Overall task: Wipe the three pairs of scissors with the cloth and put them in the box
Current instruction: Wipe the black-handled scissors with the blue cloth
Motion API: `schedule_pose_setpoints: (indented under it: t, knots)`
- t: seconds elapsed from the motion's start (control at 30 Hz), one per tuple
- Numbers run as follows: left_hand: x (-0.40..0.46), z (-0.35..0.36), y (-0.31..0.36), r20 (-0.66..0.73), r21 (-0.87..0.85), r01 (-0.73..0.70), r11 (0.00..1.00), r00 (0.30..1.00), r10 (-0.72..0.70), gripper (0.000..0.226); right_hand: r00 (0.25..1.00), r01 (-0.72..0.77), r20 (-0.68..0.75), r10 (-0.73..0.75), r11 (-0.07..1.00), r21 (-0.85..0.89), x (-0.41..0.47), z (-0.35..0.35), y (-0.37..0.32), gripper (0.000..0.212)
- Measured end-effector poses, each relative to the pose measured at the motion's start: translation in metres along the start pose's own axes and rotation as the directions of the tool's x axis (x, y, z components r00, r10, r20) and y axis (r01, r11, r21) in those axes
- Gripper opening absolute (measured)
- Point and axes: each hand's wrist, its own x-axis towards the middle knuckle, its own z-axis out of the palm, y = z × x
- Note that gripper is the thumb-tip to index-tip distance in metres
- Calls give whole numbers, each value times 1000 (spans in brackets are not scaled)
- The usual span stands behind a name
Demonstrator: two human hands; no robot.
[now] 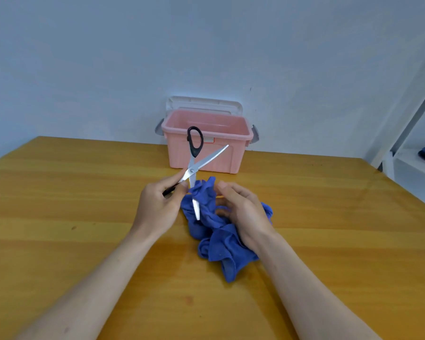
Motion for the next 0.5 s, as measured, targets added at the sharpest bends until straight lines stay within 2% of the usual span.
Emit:
schedule_pose_setpoints:
  t: [0.2, 0.3, 0.4, 0.5]
  knots:
    - [-2, 5, 6, -26, 35, 3, 999, 1000, -2, 34, 998, 3, 64, 2, 997, -79, -3, 8, 8, 10]
    - [-1, 6, 4, -55, -31, 29, 999, 998, -31, 33, 997, -48, 54, 52, 997, -66, -3, 9, 8, 23]
    - [0, 5, 2, -56, -37, 37, 999, 998, -39, 32, 988, -79, 123, 89, 993, -82, -3, 9, 8, 31]
    - [0, 6, 4, -71, -41, 23, 999, 997, -26, 30, 985, -75, 141, 97, 985, -155, -4, 9, 8, 22]
